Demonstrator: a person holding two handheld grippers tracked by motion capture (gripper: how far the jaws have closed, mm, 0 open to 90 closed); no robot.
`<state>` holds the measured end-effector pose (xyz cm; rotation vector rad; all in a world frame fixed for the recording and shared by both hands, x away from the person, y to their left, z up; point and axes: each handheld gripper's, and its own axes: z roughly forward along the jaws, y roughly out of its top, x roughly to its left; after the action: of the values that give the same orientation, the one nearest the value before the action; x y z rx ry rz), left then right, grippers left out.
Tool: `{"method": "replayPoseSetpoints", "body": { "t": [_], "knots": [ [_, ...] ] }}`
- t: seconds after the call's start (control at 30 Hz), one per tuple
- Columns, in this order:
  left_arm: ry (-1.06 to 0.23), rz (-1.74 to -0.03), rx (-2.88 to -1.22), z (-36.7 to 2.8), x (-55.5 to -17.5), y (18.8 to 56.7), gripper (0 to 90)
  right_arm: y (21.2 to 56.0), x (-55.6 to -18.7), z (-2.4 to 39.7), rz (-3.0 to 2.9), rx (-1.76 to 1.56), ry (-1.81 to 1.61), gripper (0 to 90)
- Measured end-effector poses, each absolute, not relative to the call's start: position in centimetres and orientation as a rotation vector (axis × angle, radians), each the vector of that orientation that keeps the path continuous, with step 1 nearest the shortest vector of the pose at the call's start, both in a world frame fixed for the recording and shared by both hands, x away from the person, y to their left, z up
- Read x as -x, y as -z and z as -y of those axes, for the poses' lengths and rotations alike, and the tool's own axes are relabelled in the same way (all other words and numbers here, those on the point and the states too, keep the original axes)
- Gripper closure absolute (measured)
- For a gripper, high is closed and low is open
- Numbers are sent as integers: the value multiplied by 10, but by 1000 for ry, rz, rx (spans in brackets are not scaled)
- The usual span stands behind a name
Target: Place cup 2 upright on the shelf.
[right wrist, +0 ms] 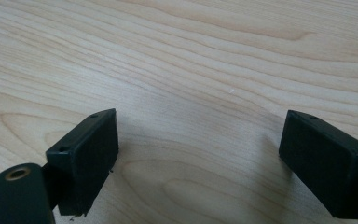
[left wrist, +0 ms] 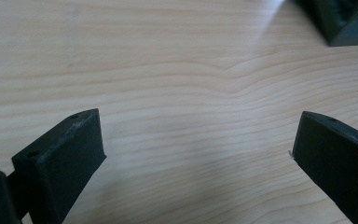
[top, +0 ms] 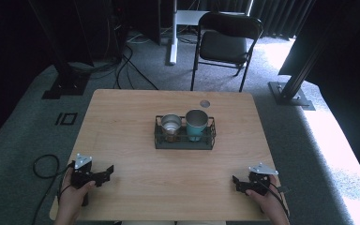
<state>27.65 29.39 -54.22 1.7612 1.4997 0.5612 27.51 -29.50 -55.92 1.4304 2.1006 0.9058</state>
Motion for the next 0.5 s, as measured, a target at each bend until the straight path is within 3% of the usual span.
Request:
{"method": "replayPoseSetpoints", "body": {
  "t": [0.5],
  "knots": [
    [-617,-1654,-1743,-304,-274,553,27,559,-275,295,-2100,-1430,-906,113]
  ]
}}
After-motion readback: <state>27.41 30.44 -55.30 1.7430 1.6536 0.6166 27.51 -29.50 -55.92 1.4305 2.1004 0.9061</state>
